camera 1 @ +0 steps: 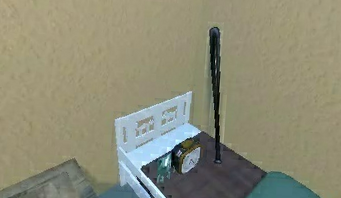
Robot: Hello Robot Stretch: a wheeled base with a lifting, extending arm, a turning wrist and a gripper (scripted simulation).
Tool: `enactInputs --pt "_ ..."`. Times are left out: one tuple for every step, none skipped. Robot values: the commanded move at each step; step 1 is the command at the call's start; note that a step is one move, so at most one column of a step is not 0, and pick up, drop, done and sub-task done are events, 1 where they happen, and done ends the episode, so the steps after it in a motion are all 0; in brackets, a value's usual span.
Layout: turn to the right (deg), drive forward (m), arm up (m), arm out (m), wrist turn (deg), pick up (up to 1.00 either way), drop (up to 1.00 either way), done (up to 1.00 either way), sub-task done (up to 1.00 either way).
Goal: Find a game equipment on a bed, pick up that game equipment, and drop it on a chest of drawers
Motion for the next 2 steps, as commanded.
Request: enactInputs --pt "0.0 0.2 0.0 0.0 0.0 0.0 0.0 0.0 0.0" --pt "-45.0 0.0 0.0 0.0 0.0 0.0 0.0 0.0 0.0"
